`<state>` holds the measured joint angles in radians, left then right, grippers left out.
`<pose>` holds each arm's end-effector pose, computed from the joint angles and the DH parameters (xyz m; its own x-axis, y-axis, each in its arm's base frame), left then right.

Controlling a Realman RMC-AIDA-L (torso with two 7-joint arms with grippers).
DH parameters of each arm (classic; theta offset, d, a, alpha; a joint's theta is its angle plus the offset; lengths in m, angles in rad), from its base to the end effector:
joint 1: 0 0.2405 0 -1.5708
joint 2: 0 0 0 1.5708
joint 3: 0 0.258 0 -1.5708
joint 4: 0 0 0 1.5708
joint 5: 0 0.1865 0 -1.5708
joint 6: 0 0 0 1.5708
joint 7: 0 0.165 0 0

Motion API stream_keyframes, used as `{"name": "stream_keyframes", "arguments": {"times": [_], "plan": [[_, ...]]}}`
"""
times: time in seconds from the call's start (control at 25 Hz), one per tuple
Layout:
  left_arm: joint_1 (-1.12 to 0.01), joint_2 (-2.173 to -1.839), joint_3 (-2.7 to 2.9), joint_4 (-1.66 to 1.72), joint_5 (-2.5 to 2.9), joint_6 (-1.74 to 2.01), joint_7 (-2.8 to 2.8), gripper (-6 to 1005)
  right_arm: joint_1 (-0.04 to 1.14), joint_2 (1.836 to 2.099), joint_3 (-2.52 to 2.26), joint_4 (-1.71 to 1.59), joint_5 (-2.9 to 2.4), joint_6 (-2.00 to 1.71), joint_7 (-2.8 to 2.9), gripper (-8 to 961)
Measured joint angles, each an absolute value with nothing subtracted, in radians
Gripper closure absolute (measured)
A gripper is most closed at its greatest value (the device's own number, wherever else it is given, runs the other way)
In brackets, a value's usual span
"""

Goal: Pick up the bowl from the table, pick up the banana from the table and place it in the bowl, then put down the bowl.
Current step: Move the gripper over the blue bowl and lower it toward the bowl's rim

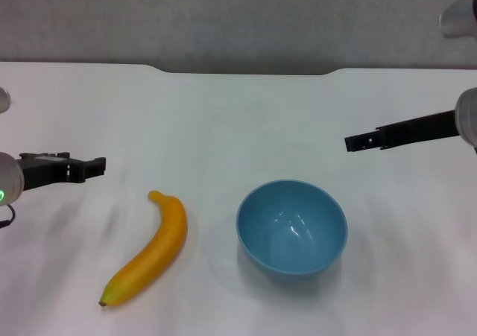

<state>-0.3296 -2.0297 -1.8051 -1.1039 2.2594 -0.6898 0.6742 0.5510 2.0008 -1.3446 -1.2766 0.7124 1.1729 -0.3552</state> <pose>-0.2957 0.3782 0.0186 0.6135 0.6299 0.4763 0.7479 -0.2700 -0.6064 0.2065 0.3890 0.0107 0.6089 -0.7453 -0.2714 -0.7520 -0.4337 -0.4963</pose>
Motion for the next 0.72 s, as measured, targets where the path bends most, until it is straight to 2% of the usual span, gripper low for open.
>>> {"name": "stream_keyframes", "arguments": {"times": [0.36, 0.72], "plan": [[-0.337, -2.032, -1.804, -1.105, 2.286, -0.685, 0.658, 296, 0.655, 2.006, -1.329, -1.006, 0.723, 1.148, -0.365, 73], [-0.337, -2.035, -1.802, -1.096, 2.285, -0.668, 0.656, 303, 0.674, 2.009, -1.425, -0.897, 0.809, 1.068, -0.392, 74]]}}
